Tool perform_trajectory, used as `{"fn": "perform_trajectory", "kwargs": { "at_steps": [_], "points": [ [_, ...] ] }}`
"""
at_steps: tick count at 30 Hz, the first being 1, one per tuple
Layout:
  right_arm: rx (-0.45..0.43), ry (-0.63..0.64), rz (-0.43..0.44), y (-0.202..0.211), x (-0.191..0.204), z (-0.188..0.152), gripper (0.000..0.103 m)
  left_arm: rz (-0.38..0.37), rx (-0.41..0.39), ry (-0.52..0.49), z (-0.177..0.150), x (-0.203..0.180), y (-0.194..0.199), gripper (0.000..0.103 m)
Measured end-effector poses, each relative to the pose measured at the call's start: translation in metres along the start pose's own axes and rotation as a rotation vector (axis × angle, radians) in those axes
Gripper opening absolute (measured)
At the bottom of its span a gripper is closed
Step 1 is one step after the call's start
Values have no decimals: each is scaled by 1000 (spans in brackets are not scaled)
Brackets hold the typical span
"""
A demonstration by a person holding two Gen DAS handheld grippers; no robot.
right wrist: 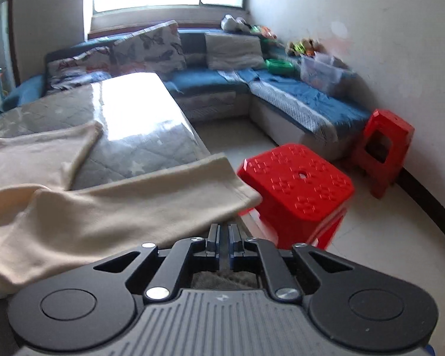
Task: Fold clothes
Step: 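Lift and shake the sweatshirt with both grippers to spread it out, then lower the sweatshirt flat onto the table, opening the right gripper while left holds hem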
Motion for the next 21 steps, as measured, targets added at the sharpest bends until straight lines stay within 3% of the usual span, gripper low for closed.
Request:
{"fn": "perform_trajectory", "kwargs": {
  "at_steps": [1,6,11,13,15,21],
  "points": [
    [-11,6,12,1,4,2,17,-23,0,-13,1,-9,1,6],
    [-3,21,97,-16,29,8,26,-160,30,-110,-4,-68,-6,7],
    [44,53,121,-36,46,3,30,-298,57,-219,-10,-134,-14,12],
    [49,60,117,-35,47,4,31,-364,66,-269,-14,-159,-16,31],
    [39,85,136,-26,53,7,31,-403,67,-322,-20,-179,-19,39],
    [4,187,266,11,91,13,33,-440,117,-447,-43,-217,-40,39]
  ]
}}
Point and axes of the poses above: each gripper's, at about its wrist camera, not at the fingertips, and y roughly against the way its jaws point, x to its left, z to its top, the point moved 9 cm from there along -y, roughly the way its jaws point, and after that the axes turned 1 degree about -x, right-handed, at the moved point
